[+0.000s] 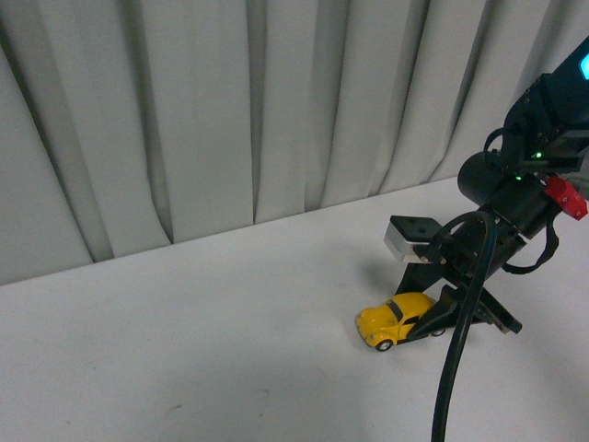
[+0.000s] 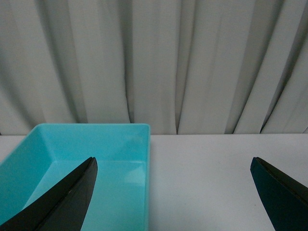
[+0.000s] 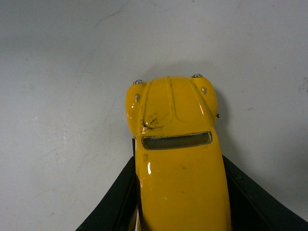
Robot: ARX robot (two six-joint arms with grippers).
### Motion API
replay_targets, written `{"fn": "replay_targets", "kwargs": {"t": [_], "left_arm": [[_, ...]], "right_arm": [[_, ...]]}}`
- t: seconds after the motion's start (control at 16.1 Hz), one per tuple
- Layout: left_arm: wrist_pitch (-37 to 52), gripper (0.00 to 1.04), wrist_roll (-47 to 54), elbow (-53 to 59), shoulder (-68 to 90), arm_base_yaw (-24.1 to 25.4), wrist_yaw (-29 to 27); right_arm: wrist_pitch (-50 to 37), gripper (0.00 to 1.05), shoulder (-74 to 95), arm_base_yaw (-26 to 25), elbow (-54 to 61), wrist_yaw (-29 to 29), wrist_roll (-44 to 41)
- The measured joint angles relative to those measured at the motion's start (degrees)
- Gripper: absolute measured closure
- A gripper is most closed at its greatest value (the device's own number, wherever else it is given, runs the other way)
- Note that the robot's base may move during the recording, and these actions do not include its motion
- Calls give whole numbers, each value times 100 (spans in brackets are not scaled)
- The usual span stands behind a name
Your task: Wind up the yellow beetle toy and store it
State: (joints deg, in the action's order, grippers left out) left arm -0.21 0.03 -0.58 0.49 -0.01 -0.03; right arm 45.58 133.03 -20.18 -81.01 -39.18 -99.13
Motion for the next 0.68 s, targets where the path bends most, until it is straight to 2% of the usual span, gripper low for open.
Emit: {"fn": "replay_targets", "kwargs": {"t": [0.37, 0.68], "left_arm": [[0, 7, 0, 0, 0, 0, 0], [0, 7, 0, 0, 0, 0, 0]], "right_arm": [[186, 62, 92, 9, -304, 308, -33], [-286, 62, 116, 111, -319, 400, -39]]}}
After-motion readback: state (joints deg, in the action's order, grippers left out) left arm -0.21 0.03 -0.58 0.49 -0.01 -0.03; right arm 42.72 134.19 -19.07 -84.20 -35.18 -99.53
